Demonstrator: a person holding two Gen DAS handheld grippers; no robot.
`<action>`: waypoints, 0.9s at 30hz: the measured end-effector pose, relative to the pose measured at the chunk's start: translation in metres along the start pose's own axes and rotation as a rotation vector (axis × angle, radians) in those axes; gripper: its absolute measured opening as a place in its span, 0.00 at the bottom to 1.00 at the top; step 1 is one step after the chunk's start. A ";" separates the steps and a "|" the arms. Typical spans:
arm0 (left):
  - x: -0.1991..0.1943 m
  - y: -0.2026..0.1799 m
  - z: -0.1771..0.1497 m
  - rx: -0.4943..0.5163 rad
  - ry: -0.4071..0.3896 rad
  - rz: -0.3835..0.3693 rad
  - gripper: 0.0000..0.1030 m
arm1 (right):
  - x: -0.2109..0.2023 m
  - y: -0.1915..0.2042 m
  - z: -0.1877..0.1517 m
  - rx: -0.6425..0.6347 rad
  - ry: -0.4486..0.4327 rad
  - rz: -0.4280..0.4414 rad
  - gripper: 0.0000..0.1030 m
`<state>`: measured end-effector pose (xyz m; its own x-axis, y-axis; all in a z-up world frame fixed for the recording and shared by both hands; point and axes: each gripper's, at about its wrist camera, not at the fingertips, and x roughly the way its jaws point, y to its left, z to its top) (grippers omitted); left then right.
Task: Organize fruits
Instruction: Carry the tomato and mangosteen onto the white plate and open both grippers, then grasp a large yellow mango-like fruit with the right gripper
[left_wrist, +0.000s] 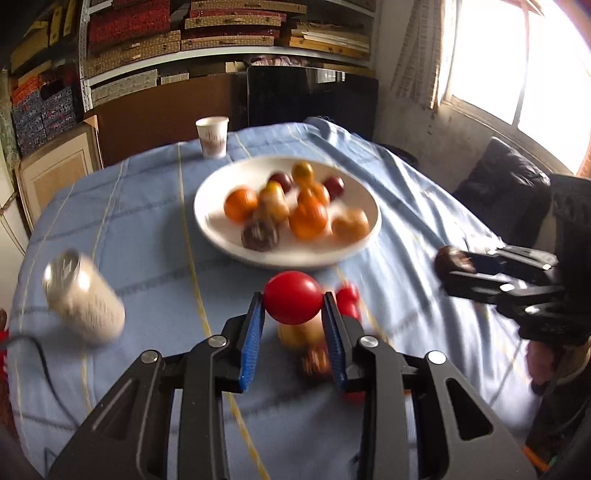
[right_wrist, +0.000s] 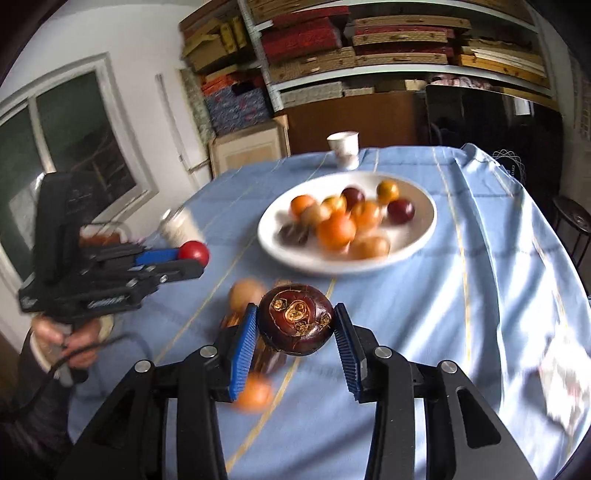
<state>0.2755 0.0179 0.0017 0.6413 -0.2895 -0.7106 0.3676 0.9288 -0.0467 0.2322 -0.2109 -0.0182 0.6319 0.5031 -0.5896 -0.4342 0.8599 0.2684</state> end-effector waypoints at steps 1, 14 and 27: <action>0.008 0.002 0.013 -0.005 0.004 0.013 0.30 | 0.009 -0.005 0.008 0.012 -0.002 -0.001 0.41; 0.081 0.019 0.065 -0.074 0.058 0.107 0.95 | 0.083 -0.036 0.047 0.056 -0.018 0.028 0.61; 0.011 0.043 -0.025 -0.250 -0.056 0.183 0.96 | 0.039 -0.014 -0.002 -0.057 0.099 0.170 0.66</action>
<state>0.2813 0.0604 -0.0255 0.7204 -0.1182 -0.6834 0.0699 0.9927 -0.0980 0.2617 -0.2030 -0.0464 0.4812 0.6274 -0.6122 -0.5671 0.7554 0.3284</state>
